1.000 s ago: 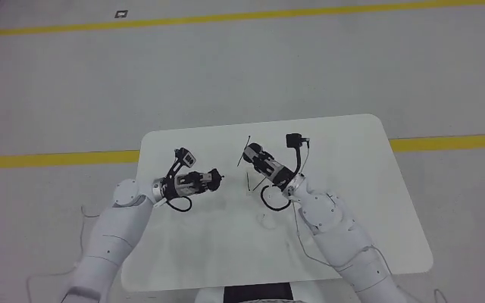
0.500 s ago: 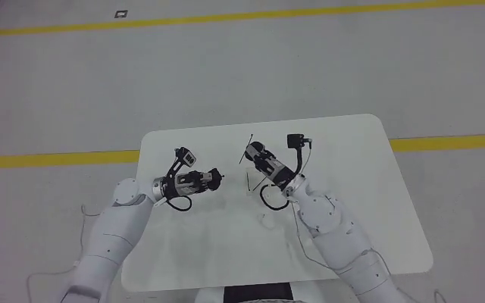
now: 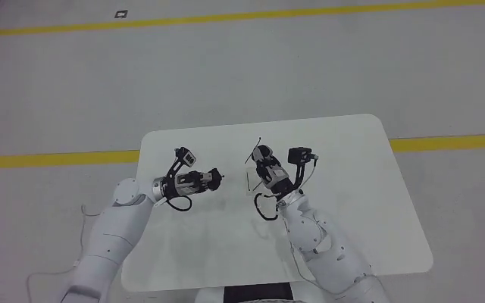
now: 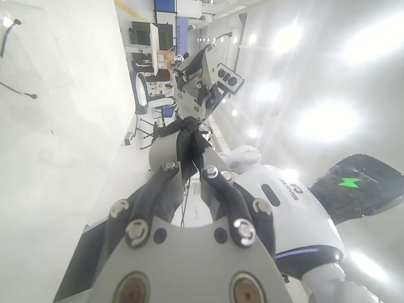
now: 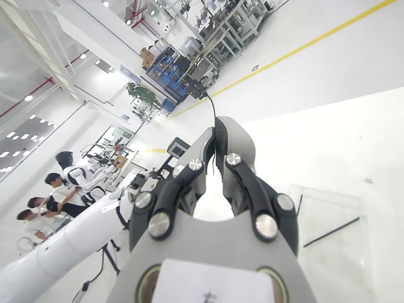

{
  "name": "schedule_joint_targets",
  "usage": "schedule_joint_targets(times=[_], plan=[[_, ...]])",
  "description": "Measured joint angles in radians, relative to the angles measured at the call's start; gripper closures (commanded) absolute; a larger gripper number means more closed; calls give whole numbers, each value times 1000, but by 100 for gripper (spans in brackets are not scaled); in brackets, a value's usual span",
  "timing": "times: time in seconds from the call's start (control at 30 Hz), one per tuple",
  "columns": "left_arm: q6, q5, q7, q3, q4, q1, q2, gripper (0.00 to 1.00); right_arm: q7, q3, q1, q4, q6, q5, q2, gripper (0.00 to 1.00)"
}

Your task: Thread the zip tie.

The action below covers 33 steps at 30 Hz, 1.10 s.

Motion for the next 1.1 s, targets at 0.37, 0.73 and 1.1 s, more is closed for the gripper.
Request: schedule_joint_targets(times=[0.37,0.73,1.1], plan=[[13,14,58,15,-36,16,-1,100,-8,-16,-6,-9,19,-18,-3,100],[0,26,122,65,-31,-8,-10,100,-34,-69,-8,-14,67,-52,-14,100],[0,16,151,77,-20,-21,-18,100,-38,-82,-11,-13,82,-57,-18,100]])
